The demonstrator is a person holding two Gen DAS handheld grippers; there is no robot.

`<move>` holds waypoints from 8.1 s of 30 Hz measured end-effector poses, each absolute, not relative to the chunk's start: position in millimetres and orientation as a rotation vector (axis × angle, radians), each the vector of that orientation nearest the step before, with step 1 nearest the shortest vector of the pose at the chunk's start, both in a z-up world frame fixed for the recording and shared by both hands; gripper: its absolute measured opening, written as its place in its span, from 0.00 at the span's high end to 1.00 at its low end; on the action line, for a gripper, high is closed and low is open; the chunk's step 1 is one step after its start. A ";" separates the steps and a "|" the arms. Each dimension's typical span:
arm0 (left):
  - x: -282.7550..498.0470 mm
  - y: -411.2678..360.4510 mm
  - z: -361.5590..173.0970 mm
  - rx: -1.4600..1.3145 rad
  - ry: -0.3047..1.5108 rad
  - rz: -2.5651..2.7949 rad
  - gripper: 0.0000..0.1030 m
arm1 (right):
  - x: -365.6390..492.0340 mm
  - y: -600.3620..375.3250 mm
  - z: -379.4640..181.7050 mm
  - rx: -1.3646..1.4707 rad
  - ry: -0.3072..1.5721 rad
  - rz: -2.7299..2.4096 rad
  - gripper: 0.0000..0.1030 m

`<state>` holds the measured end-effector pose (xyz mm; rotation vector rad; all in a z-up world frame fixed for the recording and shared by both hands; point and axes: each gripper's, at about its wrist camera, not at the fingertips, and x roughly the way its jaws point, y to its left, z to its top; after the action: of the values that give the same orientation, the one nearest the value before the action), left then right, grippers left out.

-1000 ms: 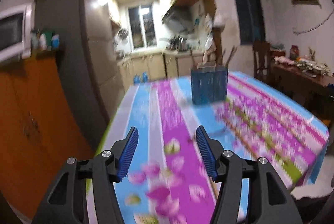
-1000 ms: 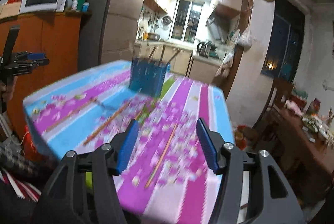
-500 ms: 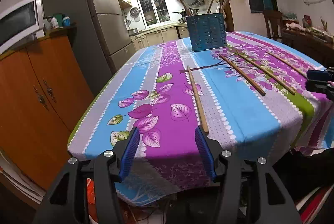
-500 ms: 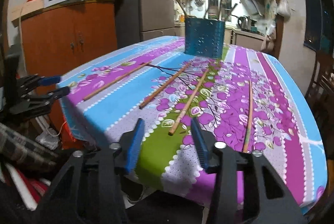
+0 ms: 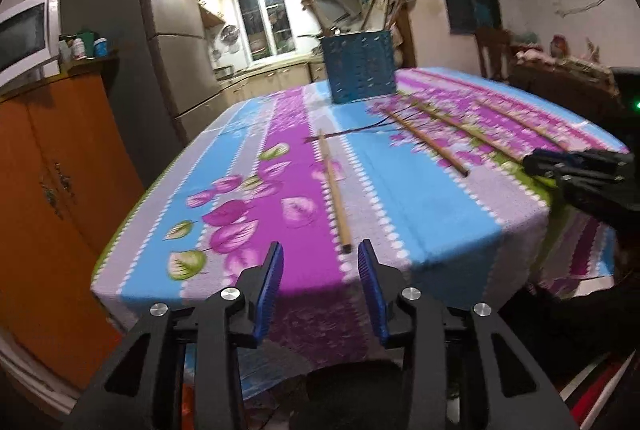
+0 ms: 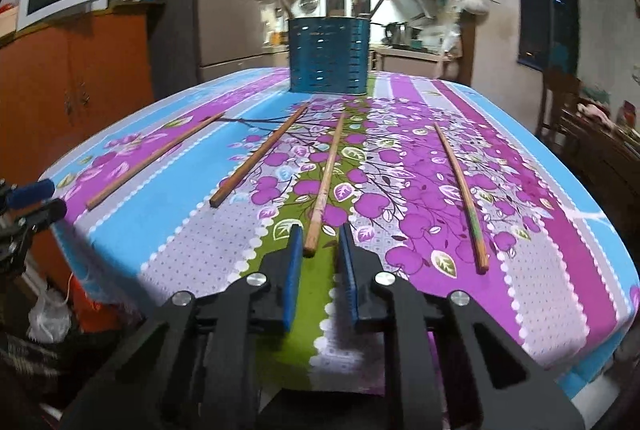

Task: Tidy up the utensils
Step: 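Move both tools back over the remaining chopsticks on the cloth, then close the left tool on a chopstick while the right tool grasps another, then lift both chopsticks and lower them into the blue utensil holder, then open both tools over the holder and pull them back, then move both tools to the last two chopsticks on the cloth, then close the left tool on a chopstick while the right tool grasps the last one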

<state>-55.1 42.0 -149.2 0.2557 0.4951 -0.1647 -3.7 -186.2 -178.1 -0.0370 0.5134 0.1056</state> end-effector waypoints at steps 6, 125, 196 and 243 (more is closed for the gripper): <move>-34.4 29.4 -161.9 0.270 0.493 -0.189 0.63 | -3.7 -177.1 -178.6 -0.046 0.511 0.060 0.94; 167.6 4.1 154.8 0.030 0.209 -0.585 0.92 | 118.4 -229.6 133.0 -0.022 0.220 0.299 0.95; -0.9 -73.9 -127.9 0.285 0.538 -0.402 0.79 | -30.4 -285.9 -138.1 -0.016 0.498 -0.069 0.70; 19.0 -89.1 -167.6 0.221 0.484 -0.316 0.87 | -11.0 -252.5 -181.7 0.015 0.494 -0.109 0.90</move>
<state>19.0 -89.1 -167.6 0.2209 0.4840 -0.3160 -11.0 -252.5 -181.7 0.0155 0.4943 -0.1090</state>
